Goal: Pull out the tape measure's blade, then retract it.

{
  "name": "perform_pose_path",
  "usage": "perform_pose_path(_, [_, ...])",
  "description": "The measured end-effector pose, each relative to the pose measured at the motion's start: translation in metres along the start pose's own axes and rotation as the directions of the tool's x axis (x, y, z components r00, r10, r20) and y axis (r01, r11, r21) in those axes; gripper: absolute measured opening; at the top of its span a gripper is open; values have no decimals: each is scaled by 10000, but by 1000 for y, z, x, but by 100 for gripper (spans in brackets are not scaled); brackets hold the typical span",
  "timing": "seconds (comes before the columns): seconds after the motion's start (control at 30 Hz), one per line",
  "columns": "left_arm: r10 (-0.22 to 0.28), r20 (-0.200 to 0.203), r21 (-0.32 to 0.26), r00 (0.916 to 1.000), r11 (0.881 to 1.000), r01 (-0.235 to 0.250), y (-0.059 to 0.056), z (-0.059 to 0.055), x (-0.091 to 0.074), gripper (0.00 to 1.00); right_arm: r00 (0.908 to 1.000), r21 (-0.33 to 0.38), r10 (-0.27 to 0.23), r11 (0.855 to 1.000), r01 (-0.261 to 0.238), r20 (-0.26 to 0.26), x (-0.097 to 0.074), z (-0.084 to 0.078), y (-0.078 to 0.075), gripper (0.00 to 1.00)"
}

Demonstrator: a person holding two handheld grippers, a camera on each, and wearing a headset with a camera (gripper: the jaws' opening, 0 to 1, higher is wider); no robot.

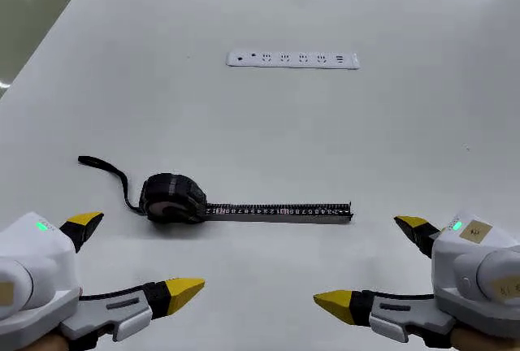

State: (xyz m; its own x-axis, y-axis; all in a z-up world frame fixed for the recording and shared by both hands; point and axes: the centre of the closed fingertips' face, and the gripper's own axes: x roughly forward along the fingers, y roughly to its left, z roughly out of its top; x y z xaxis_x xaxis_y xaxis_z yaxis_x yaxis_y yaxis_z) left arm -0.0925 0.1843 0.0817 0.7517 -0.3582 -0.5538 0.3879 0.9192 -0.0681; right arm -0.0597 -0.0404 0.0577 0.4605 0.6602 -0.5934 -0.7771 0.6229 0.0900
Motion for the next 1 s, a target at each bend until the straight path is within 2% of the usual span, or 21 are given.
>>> perform_pose_path(0.17, [168,44,-45,9998,9998,-168,-3,-1,0,99,9999,183,-74,9998,72,104,-1,1,4,99])
perform_pose_path(0.5, [176,41,-77,9998,9998,-176,-10,-2,3,99,9991,437,-168,9989,151,382,-1,7,13,99])
perform_pose_path(0.73, [600,195,-562,9980,9967,-588,-10,1,2,99,9987,523,-247,9984,223,449,0,10,18,99])
perform_pose_path(1.0, [813,190,-652,9965,9947,-799,-13,-1,4,99,9984,567,-208,9982,178,535,1,13,25,99])
